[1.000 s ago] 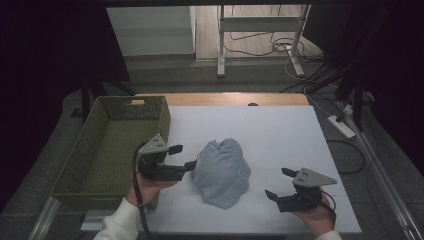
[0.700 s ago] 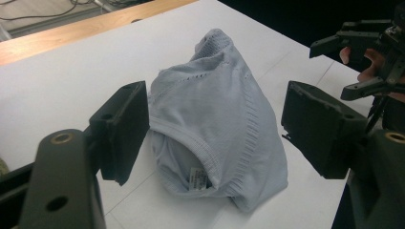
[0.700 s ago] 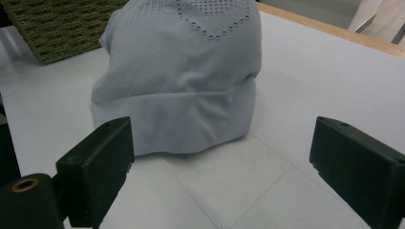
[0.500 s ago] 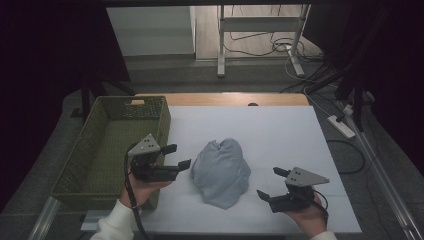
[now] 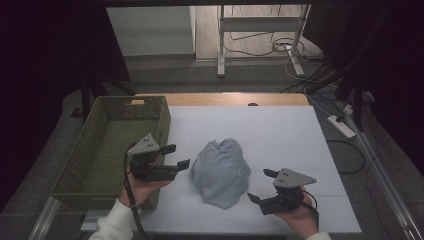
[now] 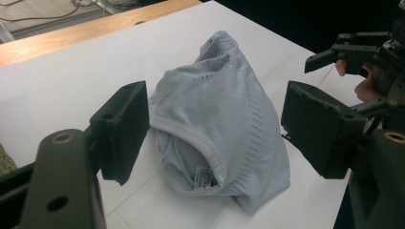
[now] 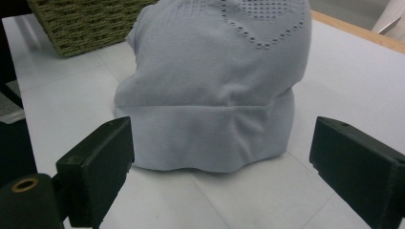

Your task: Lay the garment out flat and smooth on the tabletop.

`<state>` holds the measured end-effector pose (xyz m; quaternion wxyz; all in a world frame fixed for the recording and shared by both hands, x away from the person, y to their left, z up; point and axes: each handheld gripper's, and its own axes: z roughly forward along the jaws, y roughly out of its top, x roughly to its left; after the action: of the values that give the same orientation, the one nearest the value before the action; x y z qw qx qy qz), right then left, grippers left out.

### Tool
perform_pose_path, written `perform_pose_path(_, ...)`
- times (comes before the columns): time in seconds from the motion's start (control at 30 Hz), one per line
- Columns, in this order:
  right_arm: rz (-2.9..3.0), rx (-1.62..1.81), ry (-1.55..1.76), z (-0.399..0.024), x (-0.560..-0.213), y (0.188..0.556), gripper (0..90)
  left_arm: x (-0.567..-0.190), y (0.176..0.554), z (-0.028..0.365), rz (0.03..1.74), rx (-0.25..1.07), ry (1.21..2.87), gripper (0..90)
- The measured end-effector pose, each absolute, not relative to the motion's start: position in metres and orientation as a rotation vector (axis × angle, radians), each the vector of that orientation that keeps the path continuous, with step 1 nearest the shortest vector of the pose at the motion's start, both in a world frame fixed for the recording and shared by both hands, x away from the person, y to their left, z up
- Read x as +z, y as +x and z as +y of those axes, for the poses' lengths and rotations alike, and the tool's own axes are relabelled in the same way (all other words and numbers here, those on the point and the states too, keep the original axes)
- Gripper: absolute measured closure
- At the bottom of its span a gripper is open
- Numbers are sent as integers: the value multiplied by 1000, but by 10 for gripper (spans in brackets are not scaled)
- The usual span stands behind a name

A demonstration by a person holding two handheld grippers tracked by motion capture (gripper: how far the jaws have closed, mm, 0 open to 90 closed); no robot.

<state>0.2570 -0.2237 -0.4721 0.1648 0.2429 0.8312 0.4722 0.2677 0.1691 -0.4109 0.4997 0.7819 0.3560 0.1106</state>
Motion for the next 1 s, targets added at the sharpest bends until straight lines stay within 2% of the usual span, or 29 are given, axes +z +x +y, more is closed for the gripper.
perform_pose_path(1.0, 2494, 1337, 565, -176, -484, 246, 82, -410, 267, 168, 850, 248, 1882, 256)
